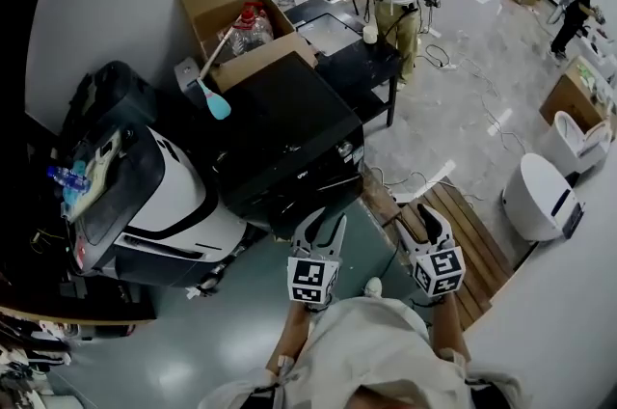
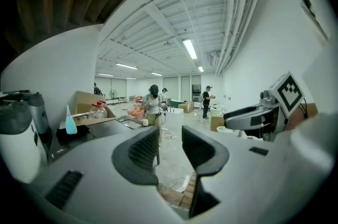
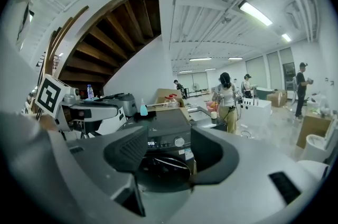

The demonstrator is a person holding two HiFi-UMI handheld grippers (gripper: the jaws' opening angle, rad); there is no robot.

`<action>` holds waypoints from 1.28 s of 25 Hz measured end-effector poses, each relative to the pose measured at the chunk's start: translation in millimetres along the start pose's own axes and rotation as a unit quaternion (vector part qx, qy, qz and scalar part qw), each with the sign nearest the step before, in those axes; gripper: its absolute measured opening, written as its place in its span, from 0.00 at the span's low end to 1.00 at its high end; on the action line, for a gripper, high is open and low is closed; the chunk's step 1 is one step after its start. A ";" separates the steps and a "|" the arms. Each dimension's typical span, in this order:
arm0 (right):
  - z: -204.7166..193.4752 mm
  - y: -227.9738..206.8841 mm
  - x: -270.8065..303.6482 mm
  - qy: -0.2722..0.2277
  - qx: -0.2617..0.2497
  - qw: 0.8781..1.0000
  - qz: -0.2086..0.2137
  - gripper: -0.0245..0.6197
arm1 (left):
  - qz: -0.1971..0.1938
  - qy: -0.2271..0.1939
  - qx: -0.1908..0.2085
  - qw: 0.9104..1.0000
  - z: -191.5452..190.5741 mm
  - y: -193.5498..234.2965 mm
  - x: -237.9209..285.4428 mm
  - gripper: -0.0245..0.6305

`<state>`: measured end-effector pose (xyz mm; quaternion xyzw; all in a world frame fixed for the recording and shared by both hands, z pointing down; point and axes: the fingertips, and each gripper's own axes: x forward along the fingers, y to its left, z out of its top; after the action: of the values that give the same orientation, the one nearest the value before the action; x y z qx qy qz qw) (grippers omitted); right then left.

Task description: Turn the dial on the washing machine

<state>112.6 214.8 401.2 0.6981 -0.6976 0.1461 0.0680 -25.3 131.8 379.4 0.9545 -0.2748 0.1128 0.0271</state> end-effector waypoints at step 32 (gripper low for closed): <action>18.5 -78.5 85.6 0.018 -0.004 1.000 0.017 0.41 | 0.013 0.016 -0.010 1.000 1.2 24.7 110.7 0.26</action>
<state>191.2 129.0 417.8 0.6834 -0.7083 0.1571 0.0812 53.0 53.3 403.5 0.9485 -0.2881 0.1257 0.0396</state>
